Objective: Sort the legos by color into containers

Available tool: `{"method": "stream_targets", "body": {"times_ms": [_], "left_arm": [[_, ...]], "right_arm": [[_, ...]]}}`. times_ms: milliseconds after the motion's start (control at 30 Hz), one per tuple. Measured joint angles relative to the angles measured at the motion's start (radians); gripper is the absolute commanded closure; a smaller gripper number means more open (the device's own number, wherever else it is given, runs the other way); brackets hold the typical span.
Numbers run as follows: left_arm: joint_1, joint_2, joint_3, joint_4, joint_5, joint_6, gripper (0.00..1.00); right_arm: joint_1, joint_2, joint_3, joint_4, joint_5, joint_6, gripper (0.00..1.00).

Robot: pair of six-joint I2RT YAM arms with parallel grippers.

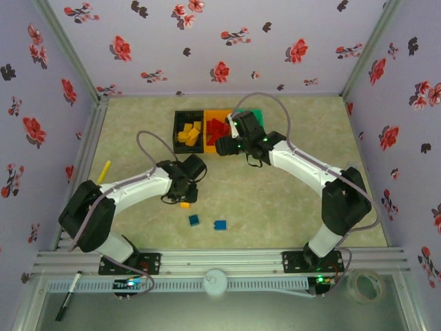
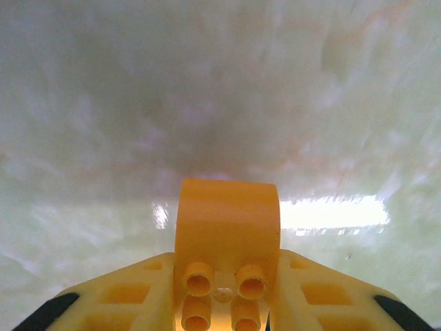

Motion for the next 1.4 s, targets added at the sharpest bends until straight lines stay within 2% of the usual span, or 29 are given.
{"method": "stream_targets", "body": {"times_ms": [333,767,1167,1400], "left_arm": [[0.147,0.12,0.308,-0.027,-0.11,0.152,0.68],[0.296,0.346,0.727,-0.037,-0.111,0.311,0.68],[0.361,0.614,1.07,-0.117,-0.057,0.385,0.68],[0.368,0.692,1.176,-0.179,-0.041,0.401,0.68]], "right_arm": [[0.0,-0.021,-0.04,0.0,0.012,0.0,0.26],[0.0,-0.09,-0.082,-0.001,0.047,0.0,0.26],[0.0,-0.118,-0.105,-0.008,0.061,0.0,0.26],[0.0,-0.119,-0.105,-0.008,0.068,0.0,0.26]]}}
